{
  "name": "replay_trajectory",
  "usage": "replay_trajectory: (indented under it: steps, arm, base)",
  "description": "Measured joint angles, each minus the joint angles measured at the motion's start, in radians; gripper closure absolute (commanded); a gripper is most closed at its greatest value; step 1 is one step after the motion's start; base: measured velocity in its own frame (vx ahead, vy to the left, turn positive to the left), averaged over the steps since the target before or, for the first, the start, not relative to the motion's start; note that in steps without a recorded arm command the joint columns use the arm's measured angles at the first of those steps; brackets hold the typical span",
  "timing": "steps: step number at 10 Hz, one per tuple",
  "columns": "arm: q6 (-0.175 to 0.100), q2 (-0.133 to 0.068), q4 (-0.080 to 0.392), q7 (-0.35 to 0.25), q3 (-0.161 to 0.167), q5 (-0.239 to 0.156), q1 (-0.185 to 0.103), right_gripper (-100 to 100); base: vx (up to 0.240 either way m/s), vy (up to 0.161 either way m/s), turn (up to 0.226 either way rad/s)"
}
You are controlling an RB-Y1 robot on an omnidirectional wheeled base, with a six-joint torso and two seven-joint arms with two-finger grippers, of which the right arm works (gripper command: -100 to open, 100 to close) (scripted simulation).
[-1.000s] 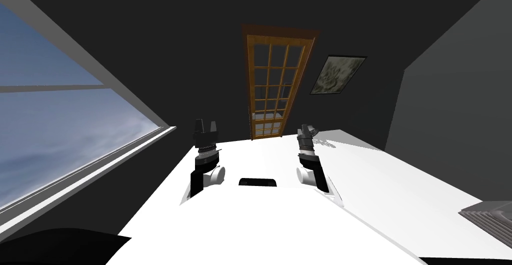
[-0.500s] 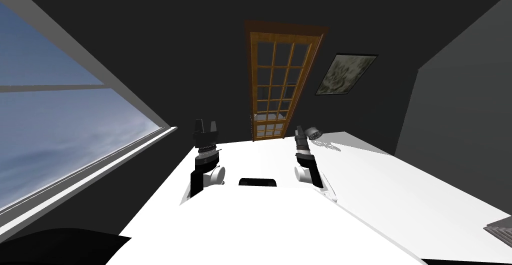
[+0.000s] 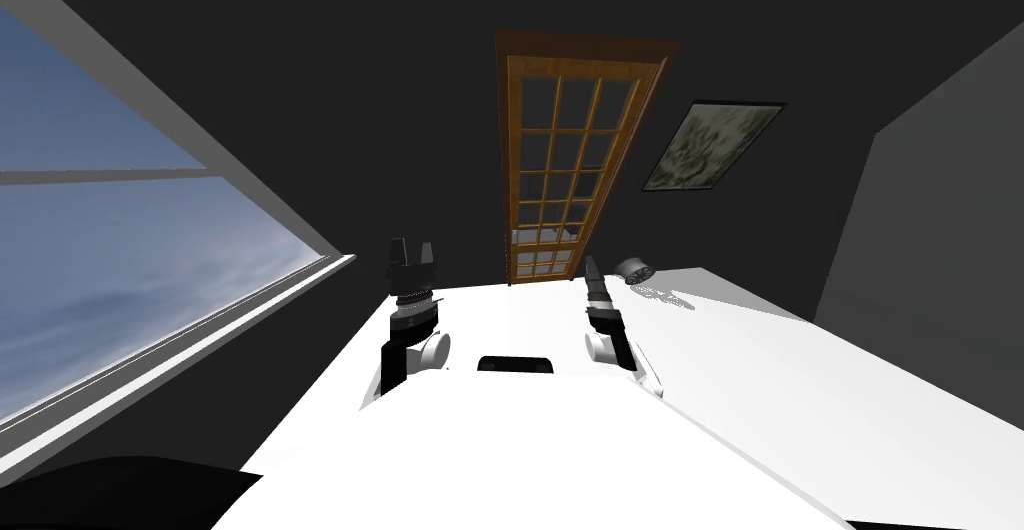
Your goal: Pull the door open
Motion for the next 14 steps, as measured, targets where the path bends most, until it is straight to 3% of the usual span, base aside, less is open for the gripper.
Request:
replay_trajectory:
  steps: [14]
  arm:
    - [-0.111,-0.025,0.362,0.238,0.013,0.07,-0.135,-100]
  base:
    - [0.107,0.045,0.026]
